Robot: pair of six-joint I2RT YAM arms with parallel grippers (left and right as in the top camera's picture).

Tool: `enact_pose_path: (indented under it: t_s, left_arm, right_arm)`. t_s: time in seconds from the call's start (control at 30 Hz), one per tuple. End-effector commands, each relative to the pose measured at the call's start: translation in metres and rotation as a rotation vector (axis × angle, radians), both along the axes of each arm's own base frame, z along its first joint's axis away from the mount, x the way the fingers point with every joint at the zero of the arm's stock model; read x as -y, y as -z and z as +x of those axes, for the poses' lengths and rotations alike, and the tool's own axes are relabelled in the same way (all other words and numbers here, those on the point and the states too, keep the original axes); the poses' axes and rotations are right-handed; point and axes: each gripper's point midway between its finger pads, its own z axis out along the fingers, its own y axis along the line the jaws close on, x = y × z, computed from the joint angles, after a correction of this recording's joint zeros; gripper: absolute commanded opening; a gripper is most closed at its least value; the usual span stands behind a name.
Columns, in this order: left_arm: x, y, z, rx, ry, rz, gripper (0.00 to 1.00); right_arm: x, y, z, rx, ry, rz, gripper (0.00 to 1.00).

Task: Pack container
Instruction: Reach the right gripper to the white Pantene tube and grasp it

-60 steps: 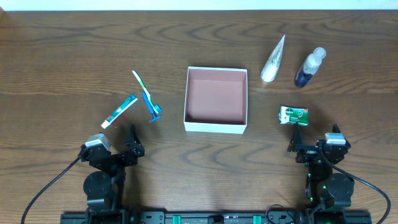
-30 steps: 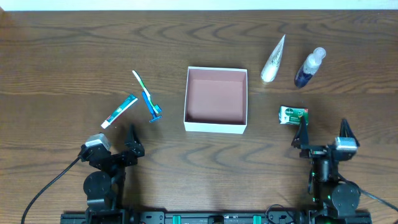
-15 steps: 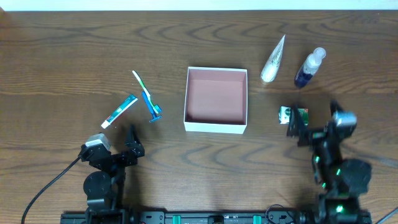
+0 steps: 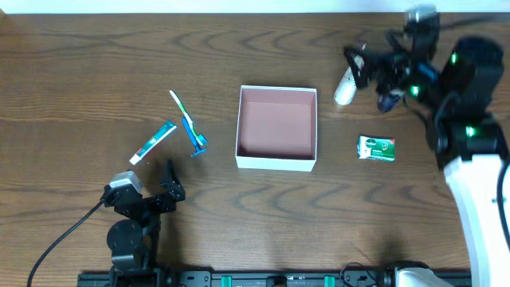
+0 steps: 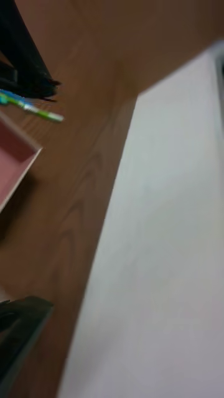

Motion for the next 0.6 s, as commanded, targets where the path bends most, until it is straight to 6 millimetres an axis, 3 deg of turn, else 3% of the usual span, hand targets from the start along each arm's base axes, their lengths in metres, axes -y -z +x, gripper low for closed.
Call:
enact_pose_path:
  t_s: [0.0, 0.2, 0.37, 0.57]
  left_arm:
    - [0.001, 0.014, 0.000, -0.030, 0.008, 0.005, 0.98]
    - [0.001, 0.014, 0.000, -0.030, 0.008, 0.005, 0.98]
    - [0.001, 0.014, 0.000, -0.030, 0.008, 0.005, 0.98]
    - [0.001, 0.014, 0.000, -0.030, 0.008, 0.005, 0.98]
  right_arm:
    - [-0.023, 0.000, 0.000, -0.043, -0.138, 0.083, 0.99]
    - [-0.016, 0.026, 0.018, -0.111, -0.088, 0.076, 0.99]
    - [0.002, 0.061, 0.035, -0.204, 0.135, -0.018, 0.99]
    - [0.001, 0.091, 0.039, -0.250, 0.346, -0.183, 0.99]
